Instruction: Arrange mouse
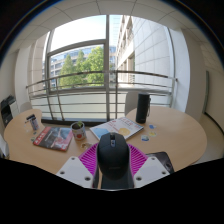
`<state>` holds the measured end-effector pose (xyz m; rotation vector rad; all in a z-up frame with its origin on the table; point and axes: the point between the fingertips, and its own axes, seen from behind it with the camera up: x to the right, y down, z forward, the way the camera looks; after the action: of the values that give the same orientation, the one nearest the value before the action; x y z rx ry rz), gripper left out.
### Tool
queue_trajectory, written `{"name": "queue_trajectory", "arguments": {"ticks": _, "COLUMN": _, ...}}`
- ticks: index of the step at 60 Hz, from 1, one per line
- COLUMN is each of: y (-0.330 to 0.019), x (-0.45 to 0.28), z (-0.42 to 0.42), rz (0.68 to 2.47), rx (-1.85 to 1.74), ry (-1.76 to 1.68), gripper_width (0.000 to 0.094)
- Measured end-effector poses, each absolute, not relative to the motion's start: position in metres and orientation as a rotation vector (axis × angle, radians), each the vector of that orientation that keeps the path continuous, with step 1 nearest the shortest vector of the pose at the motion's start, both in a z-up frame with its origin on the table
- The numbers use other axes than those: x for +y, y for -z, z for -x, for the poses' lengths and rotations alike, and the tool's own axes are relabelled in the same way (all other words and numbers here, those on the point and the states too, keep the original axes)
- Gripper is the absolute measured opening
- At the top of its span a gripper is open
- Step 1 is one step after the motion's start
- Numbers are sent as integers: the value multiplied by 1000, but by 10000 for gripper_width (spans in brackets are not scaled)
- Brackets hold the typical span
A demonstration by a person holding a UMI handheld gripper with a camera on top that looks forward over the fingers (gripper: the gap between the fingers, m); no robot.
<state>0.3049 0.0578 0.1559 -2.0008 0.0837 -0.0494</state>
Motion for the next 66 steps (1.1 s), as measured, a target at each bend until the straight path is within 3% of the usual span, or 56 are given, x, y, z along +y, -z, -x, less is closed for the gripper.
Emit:
{"name": "queue_trajectory", "arguments": {"ticks": 6, "y": -90, "x": 49, "z": -361, "rz": 2122, "rx": 119, "ry": 99, "gripper_width": 391}}
{"name": "queue_trajectory", "arguments": {"ticks": 7, "y": -62, "x": 46, "z": -369, "rz": 2128, "rx": 121, "ry": 101, "gripper_width": 391}}
{"name": "queue_trajectory", "arguments": {"ticks": 12, "y": -30, "x": 37, "z": -388, "rz": 2188, "rx": 127, "ry": 106, "gripper_width": 398}}
{"name": "queue_trajectory", "arguments": {"ticks": 20, "y": 13, "x": 31, "z": -399, "rz": 2254, "rx": 130, "ry": 86, "gripper_width": 492}}
{"name": "queue_trajectory", "arguments": {"ticks": 25, "y": 9, "x": 30, "z": -402, "rz": 2254, "rx": 150, "ry": 81, "gripper_width": 568}}
{"name": "queue_trajectory", "arguments": {"ticks": 31, "y": -4, "x": 21, "z": -400, "rz": 2256, "rx": 154, "ry": 79, "gripper_width": 861}}
{"name": "queue_trajectory", "arguments": {"ticks": 33, "y": -15, "x": 15, "z": -401, "rz": 2252, "rx": 156, "ry": 88, "gripper_width": 820}}
{"name": "queue_trajectory", "arguments": {"ticks": 52, "y": -148, "x": -88, "z": -375, "rz": 2120, "rx": 118, "ry": 200, "gripper_width": 848}}
{"name": "queue_trajectory", "arguments": {"ticks": 66, "y": -208, "x": -185, "z": -342, "rz": 2080, "rx": 108, "ry": 244, "gripper_width": 843}}
